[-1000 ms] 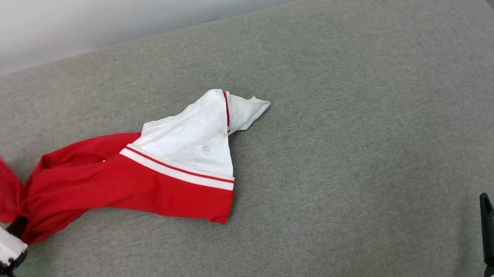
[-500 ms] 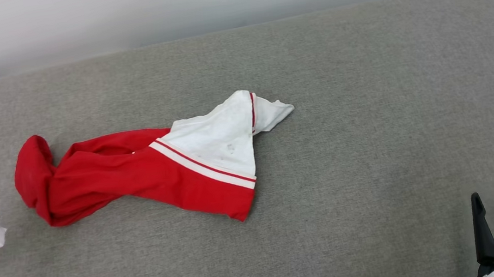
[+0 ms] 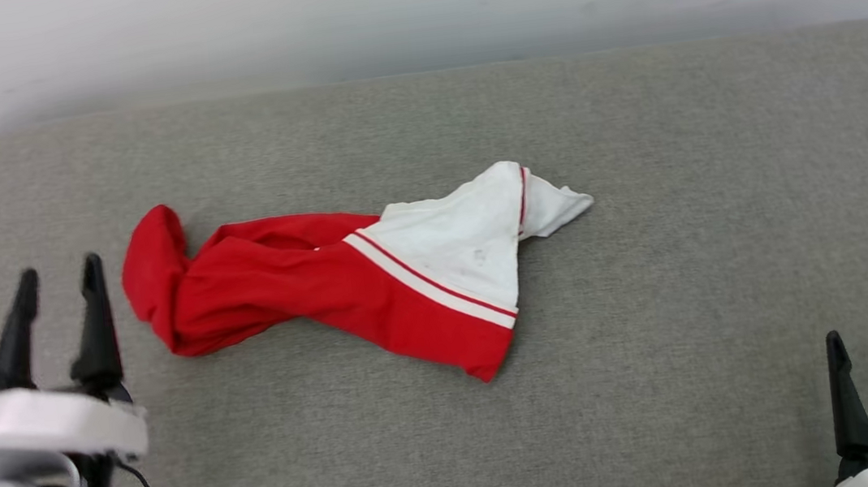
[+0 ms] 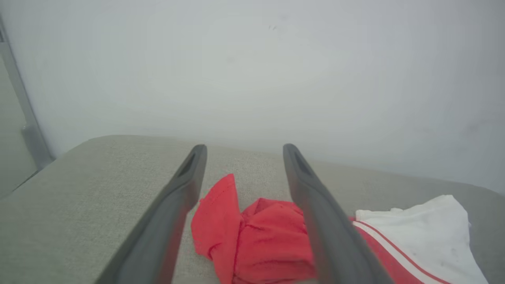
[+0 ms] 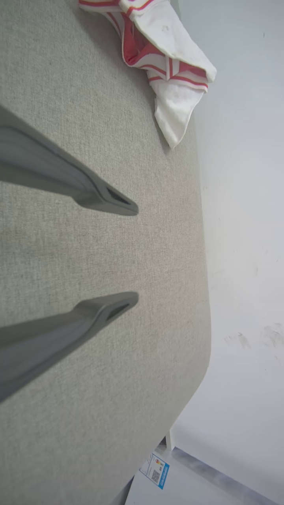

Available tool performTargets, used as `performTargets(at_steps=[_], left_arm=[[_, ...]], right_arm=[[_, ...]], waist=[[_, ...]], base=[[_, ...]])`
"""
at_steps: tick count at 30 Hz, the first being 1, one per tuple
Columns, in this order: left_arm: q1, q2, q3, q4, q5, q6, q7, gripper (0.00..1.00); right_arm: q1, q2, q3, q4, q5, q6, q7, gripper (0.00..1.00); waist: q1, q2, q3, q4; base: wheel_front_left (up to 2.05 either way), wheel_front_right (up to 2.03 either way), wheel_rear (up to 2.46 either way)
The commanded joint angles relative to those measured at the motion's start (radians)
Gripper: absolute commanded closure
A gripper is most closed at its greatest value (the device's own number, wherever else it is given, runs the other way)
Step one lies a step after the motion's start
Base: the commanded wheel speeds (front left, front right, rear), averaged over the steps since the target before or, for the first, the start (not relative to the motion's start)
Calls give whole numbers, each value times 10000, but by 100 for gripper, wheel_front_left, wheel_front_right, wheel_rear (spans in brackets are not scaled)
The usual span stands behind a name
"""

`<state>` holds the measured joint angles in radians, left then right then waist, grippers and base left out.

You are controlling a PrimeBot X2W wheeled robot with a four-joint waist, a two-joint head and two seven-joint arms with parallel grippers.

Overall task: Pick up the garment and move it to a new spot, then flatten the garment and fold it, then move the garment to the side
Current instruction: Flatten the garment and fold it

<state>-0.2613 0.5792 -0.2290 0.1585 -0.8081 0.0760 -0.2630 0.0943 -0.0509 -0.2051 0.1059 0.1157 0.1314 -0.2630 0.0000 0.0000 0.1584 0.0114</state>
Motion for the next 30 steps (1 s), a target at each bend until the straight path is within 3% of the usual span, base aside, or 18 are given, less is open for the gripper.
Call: performTargets(at_steps=[1, 5, 9, 15, 23, 30], left_arm=[[418, -398, 372, -245, 386, -266, -16, 0], [1411, -1602, 1409, -823, 1999, -1096, -17, 0], [2076, -2457, 2012, -1203, 3057, -1711, -17, 0], [2988, -3319, 2329, -1764, 4042, -2033, -18, 0], [3838, -3789, 2292, -2159, 4430, -2070, -18, 0], [4033, -3600, 1992, -2164, 4704, -2074, -18, 0]], right_arm=[[-28, 9, 29, -13, -31, -13, -25, 0], [83, 5, 114, 25, -96, -14, -27, 0], [139, 5, 100, 43, -131, -14, -27, 0], [243, 5, 66, -58, -94, -14, -27, 0], [428, 6, 49, -68, -97, -14, -25, 0], [363, 6, 95, 17, -165, -14, -27, 0]], waist=[[0, 0, -116, 146], [0, 0, -262, 336], [0, 0, -381, 439], [0, 0, -555, 496], [0, 0, -692, 553], [0, 0, -687, 417]], base=[[0, 0, 0], [0, 0, 0], [0, 0, 0], [0, 0, 0], [0, 0, 0], [0, 0, 0]])
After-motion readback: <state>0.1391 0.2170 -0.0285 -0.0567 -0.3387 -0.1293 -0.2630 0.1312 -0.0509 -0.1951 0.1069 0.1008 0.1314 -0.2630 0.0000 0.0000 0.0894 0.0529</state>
